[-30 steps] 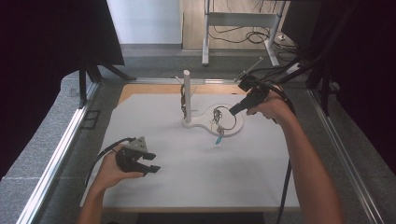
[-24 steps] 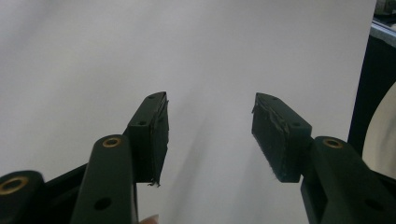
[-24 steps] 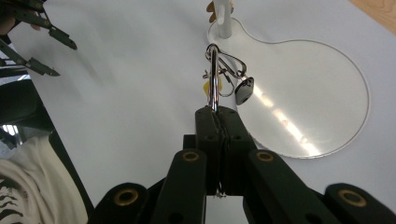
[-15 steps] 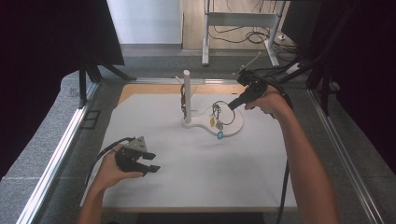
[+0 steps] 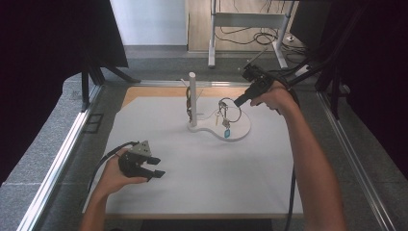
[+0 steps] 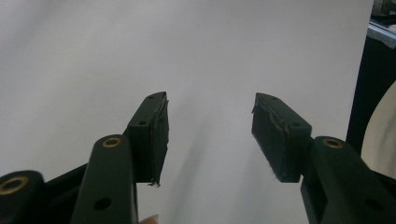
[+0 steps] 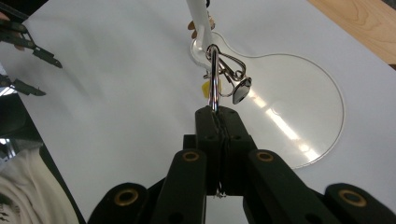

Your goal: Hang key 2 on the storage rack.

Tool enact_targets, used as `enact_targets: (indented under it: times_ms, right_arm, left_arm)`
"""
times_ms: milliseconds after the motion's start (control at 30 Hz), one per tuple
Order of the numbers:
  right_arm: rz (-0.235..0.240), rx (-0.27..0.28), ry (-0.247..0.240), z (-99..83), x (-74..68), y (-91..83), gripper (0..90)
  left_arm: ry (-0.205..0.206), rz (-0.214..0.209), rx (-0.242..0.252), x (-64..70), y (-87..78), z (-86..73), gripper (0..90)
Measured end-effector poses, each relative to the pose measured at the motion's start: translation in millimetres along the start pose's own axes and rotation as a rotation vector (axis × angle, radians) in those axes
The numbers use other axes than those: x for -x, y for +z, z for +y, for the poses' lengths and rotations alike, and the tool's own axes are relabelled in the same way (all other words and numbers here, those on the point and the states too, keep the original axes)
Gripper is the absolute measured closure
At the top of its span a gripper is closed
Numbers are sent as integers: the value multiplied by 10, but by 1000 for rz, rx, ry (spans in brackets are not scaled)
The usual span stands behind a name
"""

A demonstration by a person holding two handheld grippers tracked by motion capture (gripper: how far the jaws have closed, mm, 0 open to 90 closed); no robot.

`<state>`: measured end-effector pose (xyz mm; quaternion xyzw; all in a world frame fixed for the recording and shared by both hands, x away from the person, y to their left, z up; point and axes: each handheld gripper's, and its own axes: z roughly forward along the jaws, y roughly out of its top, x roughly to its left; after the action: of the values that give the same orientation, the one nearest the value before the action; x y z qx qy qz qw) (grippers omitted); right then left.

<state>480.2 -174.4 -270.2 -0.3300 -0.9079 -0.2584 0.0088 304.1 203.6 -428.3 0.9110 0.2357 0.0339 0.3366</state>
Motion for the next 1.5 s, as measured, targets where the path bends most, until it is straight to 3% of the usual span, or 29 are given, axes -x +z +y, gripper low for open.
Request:
enact_targets:
  times_ms: [433, 733, 1500]
  right_arm:
    - [-24, -44, -2, 285, 24, 54, 881]
    - [-38, -30, -1, 419, 51, 61, 880]
    - [-59, -18, 29, 586, 179, 170, 880]
  left_arm:
    - [2, -3, 10, -2, -18, -5, 469]
    - [8, -3, 11, -8, -38, -7, 468]
    - [14, 1, 29, -2, -95, -21, 469]
